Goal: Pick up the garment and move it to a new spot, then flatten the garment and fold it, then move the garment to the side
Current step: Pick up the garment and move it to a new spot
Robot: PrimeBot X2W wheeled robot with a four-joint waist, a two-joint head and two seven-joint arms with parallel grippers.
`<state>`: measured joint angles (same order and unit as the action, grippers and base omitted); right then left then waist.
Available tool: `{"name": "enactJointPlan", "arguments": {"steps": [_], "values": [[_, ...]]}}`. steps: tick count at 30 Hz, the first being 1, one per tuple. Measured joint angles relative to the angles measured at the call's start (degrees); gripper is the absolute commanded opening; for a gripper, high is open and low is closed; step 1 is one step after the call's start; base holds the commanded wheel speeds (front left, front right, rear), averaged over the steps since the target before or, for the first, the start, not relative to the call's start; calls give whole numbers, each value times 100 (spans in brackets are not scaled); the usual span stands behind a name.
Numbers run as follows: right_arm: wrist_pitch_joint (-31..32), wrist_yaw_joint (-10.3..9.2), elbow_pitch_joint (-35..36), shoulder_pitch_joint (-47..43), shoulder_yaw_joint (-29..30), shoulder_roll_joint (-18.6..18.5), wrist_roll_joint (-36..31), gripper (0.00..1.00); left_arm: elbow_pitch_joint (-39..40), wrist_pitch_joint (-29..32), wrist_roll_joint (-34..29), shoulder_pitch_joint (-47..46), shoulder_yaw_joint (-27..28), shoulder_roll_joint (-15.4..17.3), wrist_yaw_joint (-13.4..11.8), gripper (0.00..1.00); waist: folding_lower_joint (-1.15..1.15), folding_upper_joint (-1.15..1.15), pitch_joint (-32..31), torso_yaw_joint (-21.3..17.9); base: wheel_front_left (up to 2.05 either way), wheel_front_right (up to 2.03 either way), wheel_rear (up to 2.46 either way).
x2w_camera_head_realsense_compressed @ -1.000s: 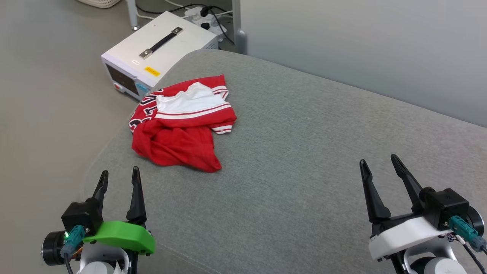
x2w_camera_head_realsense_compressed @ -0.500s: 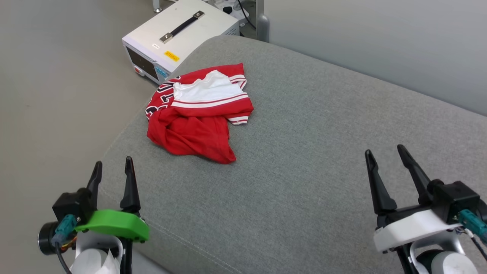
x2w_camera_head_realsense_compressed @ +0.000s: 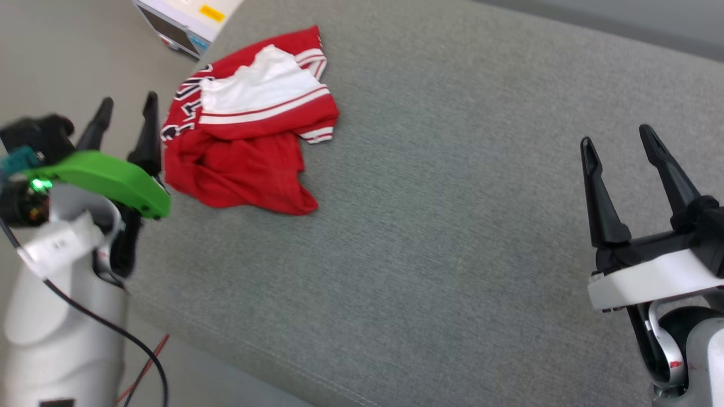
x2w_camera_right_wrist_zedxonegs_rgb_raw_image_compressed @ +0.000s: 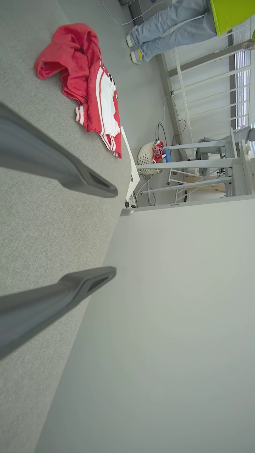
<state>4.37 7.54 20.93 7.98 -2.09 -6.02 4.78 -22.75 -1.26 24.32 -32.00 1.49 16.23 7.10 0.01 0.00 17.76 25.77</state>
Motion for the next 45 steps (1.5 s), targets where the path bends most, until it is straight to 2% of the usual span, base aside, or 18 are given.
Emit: {"name": "enactJointPlan", "arguments": {"steps": [4, 8, 11, 21, 25, 26, 27, 28, 32, 35, 40, 45], "values": [[19, 0, 38, 185, -1, -27, 9, 100, -506, 887, 601, -539, -557, 605, 20, 100, 0, 0, 330, -234, 0, 0, 0], [16, 0, 30, 292, 2, -30, 41, 100, -876, 1785, 1198, -816, -1102, 1011, 21, 100, 0, 0, 563, -551, 0, 0, 0], [16, 0, 23, 352, -26, -27, 55, 100, -1136, 2234, 1607, -994, -1354, 1234, 22, 100, 0, 0, 741, -762, 0, 0, 0], [18, 0, -11, 505, -23, 12, 169, 100, -2288, 3212, 2537, -1273, -1562, 1606, 33, 100, 0, 1, 1306, -1329, 0, 0, 0], [16, 0, -41, 506, 3, 14, 208, 100, -2512, 3594, 2679, -1424, -1599, 1720, 74, 100, -1, 1, 1427, -1483, 0, 0, 0], [18, 0, -43, 505, 24, 13, 208, 100, -2549, 3680, 2750, -1462, -1592, 1757, 74, 47, -1, 2, 1449, -1508, 0, 0, 0], [18, 0, -43, 505, 34, 14, 210, 100, -2590, 3683, 2776, -1484, -1593, 1768, 75, 19, -1, 1, 1461, -1518, 0, 0, 0], [15, -1, -45, 506, 35, 10, 212, 100, -2617, 3608, 2770, -1493, -1602, 1766, 74, 0, -1, 1, 1456, -1518, 0, 0, 0], [-8, 0, -107, 505, 2, 16, 260, 100, -2688, 3252, 2655, -1461, -1800, 1780, 64, 0, -1, 1, 1347, -1511, 0, 0, 0], [-41, -1, -201, 498, 14, 33, 302, 100, -2652, 2755, 2476, -1339, -1967, 1747, 64, 0, -1, 1, 1189, -1477, 0, 0, 0], [-135, -1, -404, 355, 67, 112, 390, 100, -2594, 1601, 2076, -1181, -2163, 1602, 49, 0, -1, 0, 806, -1361, 0, 0, 0], [-294, 0, -590, 144, 182, 222, 449, 100, -2338, 442, 1669, -1187, -2205, 1570, -119, 0, -1, 0, 344, -1254, 0, 0, 0]]}}
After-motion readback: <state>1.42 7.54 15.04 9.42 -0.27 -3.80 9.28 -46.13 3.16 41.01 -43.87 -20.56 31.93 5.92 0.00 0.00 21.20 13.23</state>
